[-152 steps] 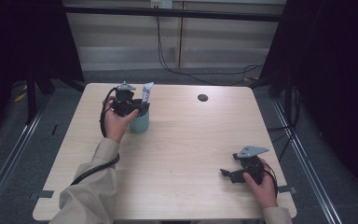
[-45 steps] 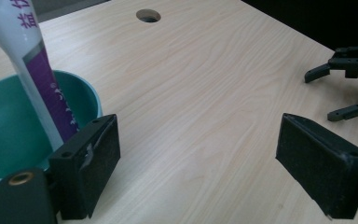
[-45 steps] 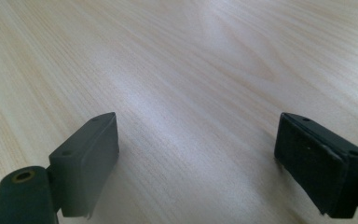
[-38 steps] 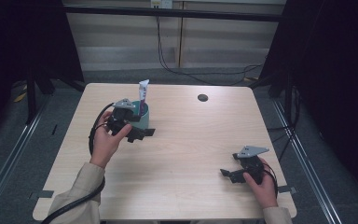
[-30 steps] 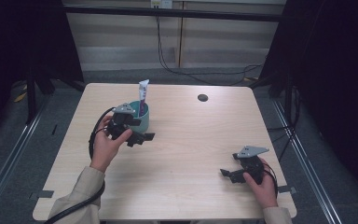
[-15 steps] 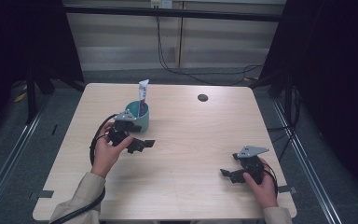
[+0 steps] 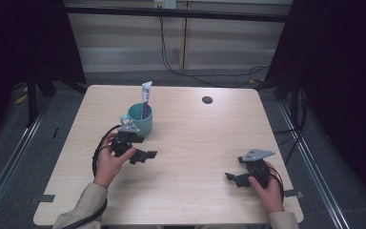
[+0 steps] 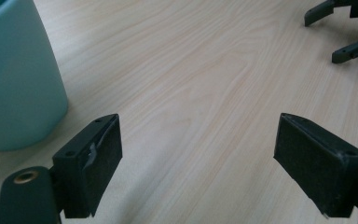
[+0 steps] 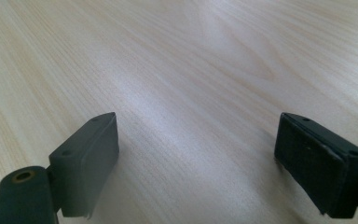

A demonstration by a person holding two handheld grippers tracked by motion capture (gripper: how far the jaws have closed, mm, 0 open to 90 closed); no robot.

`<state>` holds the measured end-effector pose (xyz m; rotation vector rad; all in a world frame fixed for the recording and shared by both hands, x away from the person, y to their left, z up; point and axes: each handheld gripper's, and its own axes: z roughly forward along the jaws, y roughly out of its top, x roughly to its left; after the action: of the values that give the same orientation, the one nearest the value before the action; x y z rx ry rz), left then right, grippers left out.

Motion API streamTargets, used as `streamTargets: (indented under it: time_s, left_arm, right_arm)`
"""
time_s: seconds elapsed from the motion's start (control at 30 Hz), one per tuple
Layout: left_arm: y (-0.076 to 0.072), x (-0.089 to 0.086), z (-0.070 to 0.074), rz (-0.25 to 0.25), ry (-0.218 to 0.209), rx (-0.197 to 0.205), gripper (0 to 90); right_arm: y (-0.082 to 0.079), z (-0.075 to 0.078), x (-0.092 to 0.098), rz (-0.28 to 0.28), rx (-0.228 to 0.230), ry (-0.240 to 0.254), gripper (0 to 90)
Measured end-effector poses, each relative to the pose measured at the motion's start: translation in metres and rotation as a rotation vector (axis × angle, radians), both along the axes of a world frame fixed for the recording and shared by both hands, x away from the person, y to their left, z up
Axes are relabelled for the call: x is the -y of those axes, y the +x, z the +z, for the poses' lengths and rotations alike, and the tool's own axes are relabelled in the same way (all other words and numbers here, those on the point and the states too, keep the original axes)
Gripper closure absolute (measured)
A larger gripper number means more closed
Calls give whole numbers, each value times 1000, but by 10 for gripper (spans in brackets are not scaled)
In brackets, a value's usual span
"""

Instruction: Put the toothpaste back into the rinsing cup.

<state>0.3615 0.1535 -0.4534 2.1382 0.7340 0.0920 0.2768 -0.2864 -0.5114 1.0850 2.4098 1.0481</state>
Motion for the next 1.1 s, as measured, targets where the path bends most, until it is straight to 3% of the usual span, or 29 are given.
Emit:
streamTargets:
  time_s: [0.17,0.4,0.9,1.1]
  left_arm:
    - [-4,-4,-8,2,7,9,150]
    - [-9,-7,-21,2,20,-10,152]
    - [-16,-7,-42,2,93,-9,152]
    - [-21,-6,-48,6,132,30,153]
  right_arm:
    - [0,0,0,0,1,-1,132]
    - [0,0,0,0,1,-1,132]
    - [0,0,0,0,1,-1,132]
    - [0,0,0,0,0,0,132]
